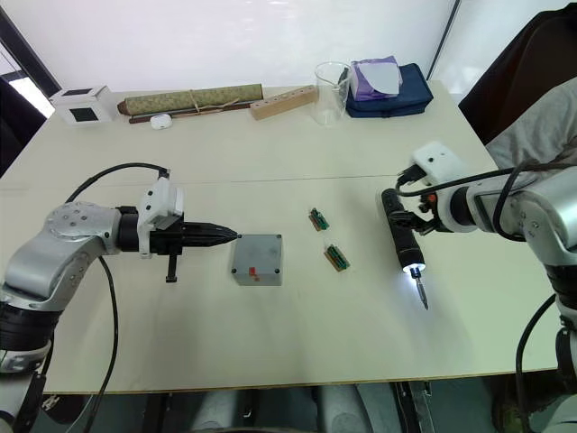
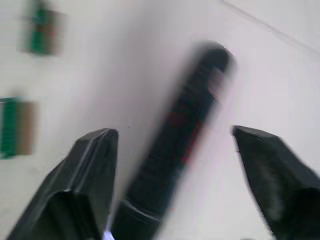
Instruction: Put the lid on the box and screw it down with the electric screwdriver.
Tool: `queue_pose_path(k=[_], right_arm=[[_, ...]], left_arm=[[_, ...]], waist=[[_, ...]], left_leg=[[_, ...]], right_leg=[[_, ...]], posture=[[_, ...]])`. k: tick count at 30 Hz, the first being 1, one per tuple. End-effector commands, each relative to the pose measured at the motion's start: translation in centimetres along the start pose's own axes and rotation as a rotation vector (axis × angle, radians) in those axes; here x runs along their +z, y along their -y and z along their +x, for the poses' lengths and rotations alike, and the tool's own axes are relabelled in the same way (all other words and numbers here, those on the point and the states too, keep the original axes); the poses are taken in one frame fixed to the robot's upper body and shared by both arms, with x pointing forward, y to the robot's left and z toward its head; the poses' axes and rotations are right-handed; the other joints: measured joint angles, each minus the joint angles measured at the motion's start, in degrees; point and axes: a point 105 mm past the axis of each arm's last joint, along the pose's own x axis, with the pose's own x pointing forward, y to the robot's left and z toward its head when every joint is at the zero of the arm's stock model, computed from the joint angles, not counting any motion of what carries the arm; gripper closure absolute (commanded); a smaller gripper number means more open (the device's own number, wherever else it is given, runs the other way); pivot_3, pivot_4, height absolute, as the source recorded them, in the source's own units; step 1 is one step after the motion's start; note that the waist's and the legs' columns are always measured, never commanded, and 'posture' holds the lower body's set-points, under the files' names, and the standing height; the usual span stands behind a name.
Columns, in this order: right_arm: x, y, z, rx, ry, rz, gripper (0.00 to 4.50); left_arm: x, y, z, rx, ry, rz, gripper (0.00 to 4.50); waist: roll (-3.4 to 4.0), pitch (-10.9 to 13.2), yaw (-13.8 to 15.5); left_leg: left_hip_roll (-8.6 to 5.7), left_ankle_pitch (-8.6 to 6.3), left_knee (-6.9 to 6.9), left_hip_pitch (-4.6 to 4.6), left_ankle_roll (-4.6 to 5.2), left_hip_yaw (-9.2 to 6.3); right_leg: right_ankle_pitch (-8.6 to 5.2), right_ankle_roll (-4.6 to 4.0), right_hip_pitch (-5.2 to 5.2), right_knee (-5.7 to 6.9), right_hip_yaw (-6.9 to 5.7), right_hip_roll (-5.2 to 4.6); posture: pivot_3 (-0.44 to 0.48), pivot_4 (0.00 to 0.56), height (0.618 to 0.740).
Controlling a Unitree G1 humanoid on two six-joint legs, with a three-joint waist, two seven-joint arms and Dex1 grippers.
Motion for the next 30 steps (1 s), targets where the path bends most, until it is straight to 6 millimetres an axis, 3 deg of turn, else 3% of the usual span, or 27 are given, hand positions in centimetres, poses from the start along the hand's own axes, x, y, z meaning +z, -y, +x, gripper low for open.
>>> queue_pose_path(k=[1, 2, 6, 8, 13, 18, 21, 30], right_arm=[[1.2, -2.8, 0.3, 0.109, 0.102, -0.142, 2.11], [1.0, -3.5, 0.6, 0.134, 0.117, -0.158, 2.32], [1.2, -5.7, 2.6, 0.207, 0.187, -0.156, 4.05], [1.2, -7.0, 3.8, 0.256, 0.209, -0.150, 4.43], [0.1, -9.7, 7.2, 0.317, 0.186, -0.195, 4.43], [-0.2, -11.7, 8.9, 0.379, 0.198, -0.166, 4.43], [0.6, -12.6, 9.2, 0.409, 0.231, -0.103, 4.43], [0.6, -16.0, 7.8, 0.576, 0.212, -0.127, 4.43]], left_arm=[[-1.2, 0.1, -1.1, 0.012, -0.042, -0.008, 4.50], [-1.6, 0.1, -1.1, 0.014, -0.051, -0.014, 4.50], [-3.3, -0.5, -0.5, 0.047, -0.104, -0.003, 4.50], [-3.4, -1.1, 0.0, 0.063, -0.103, 0.006, 4.50], [-3.4, -1.7, 1.1, 0.049, -0.087, 0.017, 4.50], [-3.6, -1.6, 2.3, 0.026, -0.071, 0.010, 4.50], [-3.7, -1.7, 3.2, 0.019, -0.060, 0.006, 4.50], [-3.6, -2.5, 6.0, 0.004, -0.017, -0.015, 4.50]], waist=[[-0.01, 0.01, 0.14], [-0.01, 0.01, 0.27], [-0.03, 0.01, 0.66], [-0.04, 0.00, 0.79], [-0.03, 0.00, 0.96], [-0.03, 0.00, 0.89], [-0.04, 0.00, 0.95], [-0.06, -0.02, 1.67]], left_leg=[[0.00, 0.00, 0.00, -0.01, 0.00, 0.00], [0.00, 0.00, 0.01, -0.03, 0.00, 0.00], [-0.05, 0.00, 0.19, -0.08, 0.00, 0.03], [-0.06, 0.01, 0.21, -0.08, -0.01, 0.05], [-0.05, 0.01, 0.22, -0.07, -0.01, 0.03], [-0.06, 0.01, 0.22, -0.07, -0.01, 0.03], [-0.06, 0.01, 0.24, -0.07, -0.01, 0.01], [-0.07, 0.02, 0.29, -0.07, -0.02, -0.02]], right_leg=[[0.00, 0.00, 0.00, 0.01, 0.00, -0.02], [0.00, 0.00, -0.01, 0.00, -0.02, -0.03], [0.06, 0.08, 0.02, -0.01, 0.00, -0.12], [0.10, 0.10, 0.03, 0.00, 0.01, -0.13], [0.12, 0.09, 0.04, 0.01, 0.00, -0.08], [0.12, 0.09, 0.03, 0.07, 0.01, -0.10], [0.13, 0.09, 0.03, 0.11, -0.01, -0.09], [0.14, 0.08, 0.03, 0.14, -0.04, -0.09]], posture=[[0.000, 0.150, 0.736], [0.000, 0.150, 0.736], [0.000, 0.150, 0.736], [0.000, 0.150, 0.736], [0.000, 0.150, 0.736], [0.000, 0.150, 0.736], [0.000, 0.150, 0.736], [0.000, 0.150, 0.736]])
